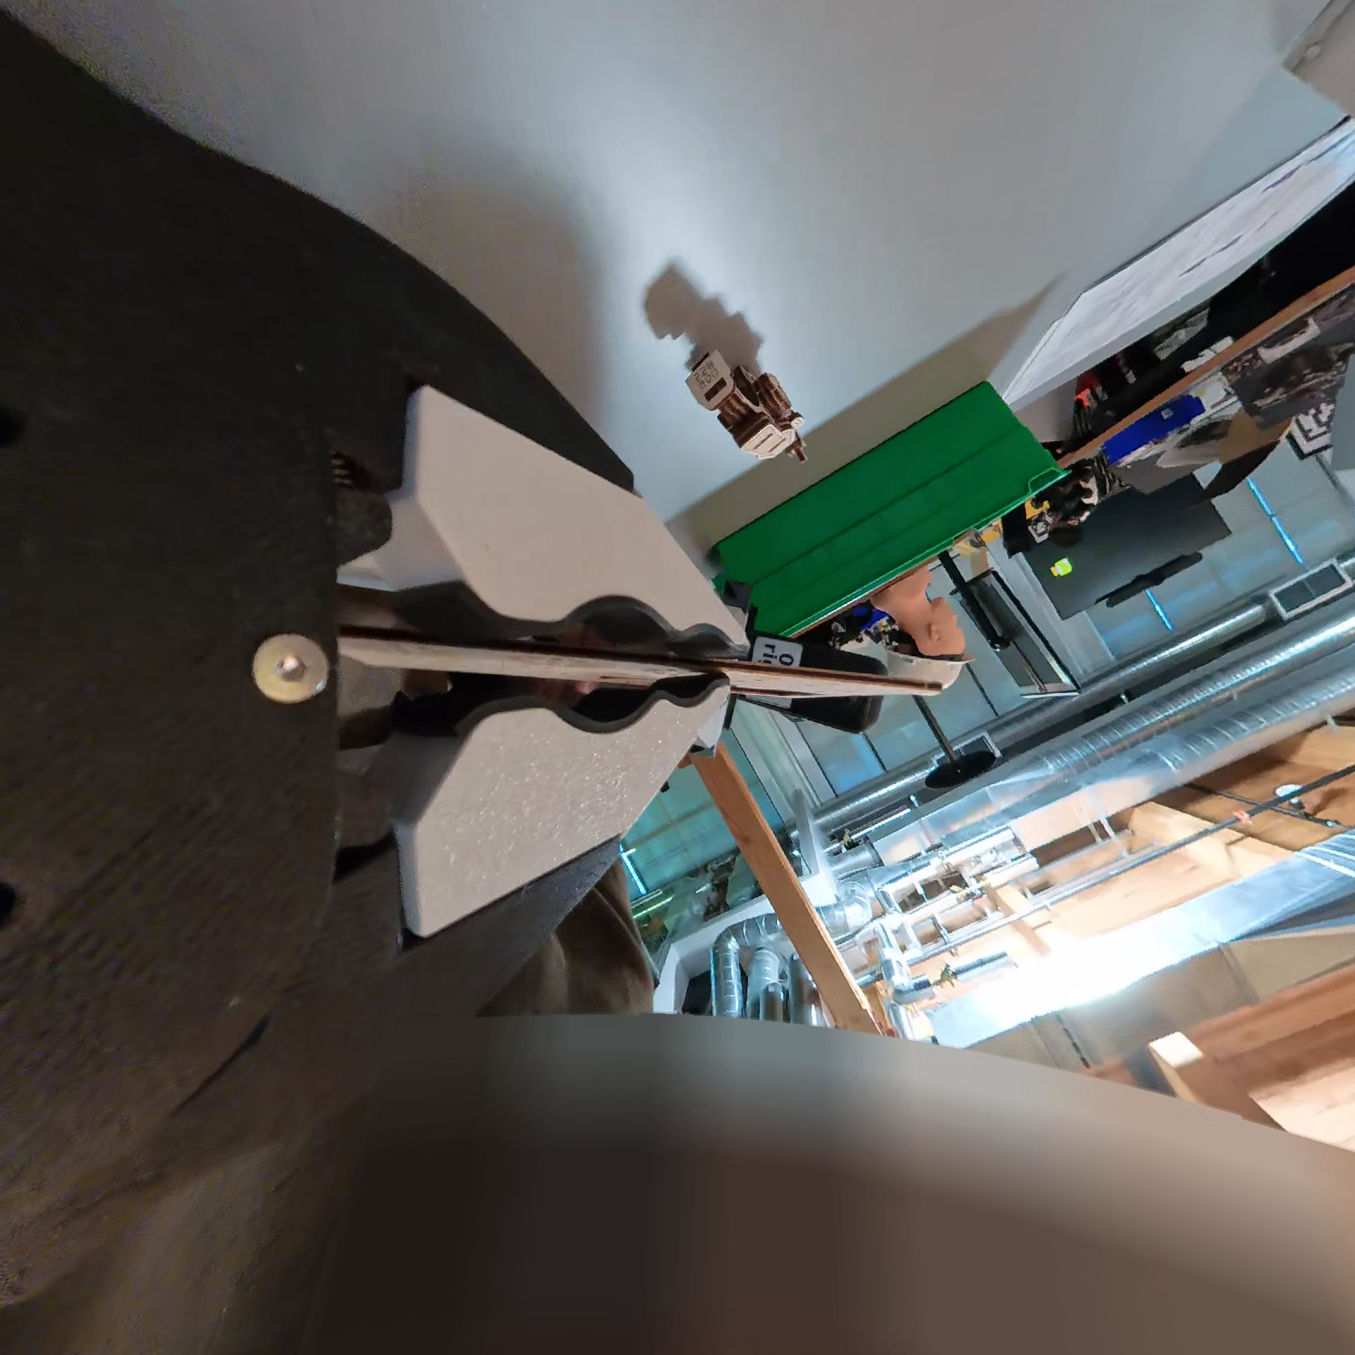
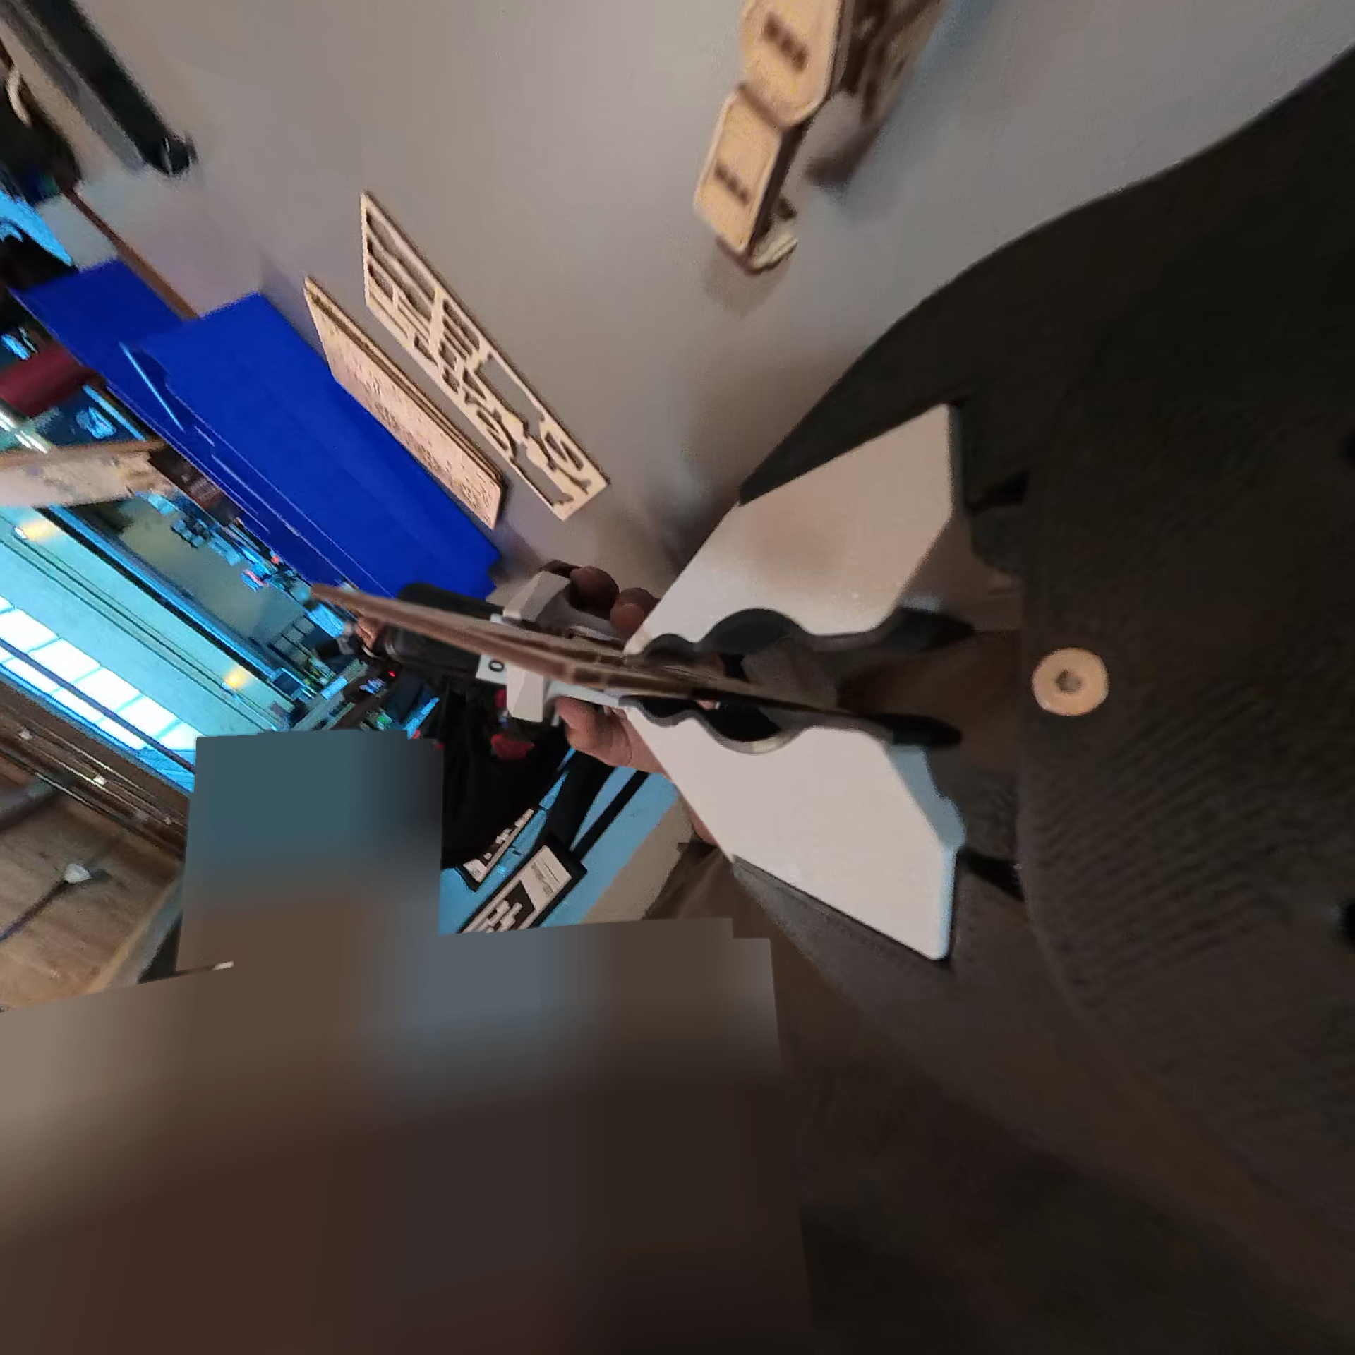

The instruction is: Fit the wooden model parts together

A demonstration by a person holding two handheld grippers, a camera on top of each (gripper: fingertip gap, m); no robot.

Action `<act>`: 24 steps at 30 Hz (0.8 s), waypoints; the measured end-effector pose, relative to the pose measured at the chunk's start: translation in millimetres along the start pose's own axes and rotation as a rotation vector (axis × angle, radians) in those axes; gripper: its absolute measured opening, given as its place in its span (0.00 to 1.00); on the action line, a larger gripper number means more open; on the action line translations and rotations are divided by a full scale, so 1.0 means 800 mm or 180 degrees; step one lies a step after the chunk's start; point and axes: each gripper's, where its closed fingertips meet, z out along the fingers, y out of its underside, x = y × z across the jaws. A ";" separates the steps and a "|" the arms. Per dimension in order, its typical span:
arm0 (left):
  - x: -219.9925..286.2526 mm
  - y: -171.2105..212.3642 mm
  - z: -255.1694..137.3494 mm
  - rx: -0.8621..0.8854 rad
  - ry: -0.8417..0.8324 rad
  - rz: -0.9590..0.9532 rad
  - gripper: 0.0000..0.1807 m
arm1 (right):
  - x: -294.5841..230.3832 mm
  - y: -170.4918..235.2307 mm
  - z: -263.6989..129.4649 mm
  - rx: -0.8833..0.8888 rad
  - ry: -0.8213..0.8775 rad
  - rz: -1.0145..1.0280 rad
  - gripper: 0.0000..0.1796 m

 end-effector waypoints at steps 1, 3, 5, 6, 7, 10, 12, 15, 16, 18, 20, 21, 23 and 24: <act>0.002 0.000 -0.004 0.0030 0.0002 0.0015 0.01 | -0.002 0.002 0.006 -0.0066 -0.0040 -0.0053 0.03; 0.003 -0.003 -0.013 0.0107 -0.0018 0.0049 0.01 | 0.001 0.004 0.015 -0.0150 -0.0027 -0.0125 0.03; 0.002 -0.005 -0.023 0.0158 -0.0085 0.0100 0.00 | 0.009 0.007 0.023 -0.0237 0.0033 -0.0129 0.02; 0.002 -0.006 -0.027 0.0179 -0.0111 0.0131 0.00 | 0.012 0.007 0.027 -0.0255 0.0050 -0.0112 0.02; 0.003 -0.006 -0.031 0.0198 -0.0139 0.0171 0.01 | 0.014 0.007 0.030 -0.0262 0.0032 -0.0081 0.01; 0.005 -0.007 -0.042 0.0260 -0.0228 0.0280 0.03 | 0.013 0.003 0.036 -0.0239 -0.0105 0.0072 0.01; 0.003 -0.007 -0.048 0.0282 -0.0305 0.0320 0.04 | 0.014 0.001 0.039 -0.0238 -0.0156 0.0137 0.01; 0.003 -0.010 -0.055 0.0340 -0.0345 0.0354 0.09 | 0.013 0.002 0.043 -0.0299 -0.0195 0.0133 0.01; 0.004 -0.009 -0.056 0.0334 -0.0331 0.0360 0.09 | 0.012 0.004 0.044 -0.0333 -0.0207 0.0119 0.01; 0.005 -0.007 -0.057 0.0292 -0.0300 0.0355 0.12 | 0.010 0.007 0.045 -0.0378 -0.0209 0.0090 0.01; 0.004 -0.003 -0.054 0.0220 -0.0291 0.0356 0.13 | 0.013 0.009 0.045 -0.0411 -0.0146 0.0041 0.01; 0.004 -0.001 -0.052 0.0183 -0.0284 0.0365 0.14 | 0.014 0.009 0.044 -0.0422 -0.0116 0.0013 0.01; 0.004 0.004 -0.048 0.0100 -0.0299 0.0398 0.14 | 0.014 0.009 0.042 -0.0428 -0.0082 -0.0037 0.01; 0.003 0.007 -0.046 0.0060 -0.0309 0.0418 0.14 | 0.014 0.008 0.041 -0.0427 -0.0072 -0.0053 0.01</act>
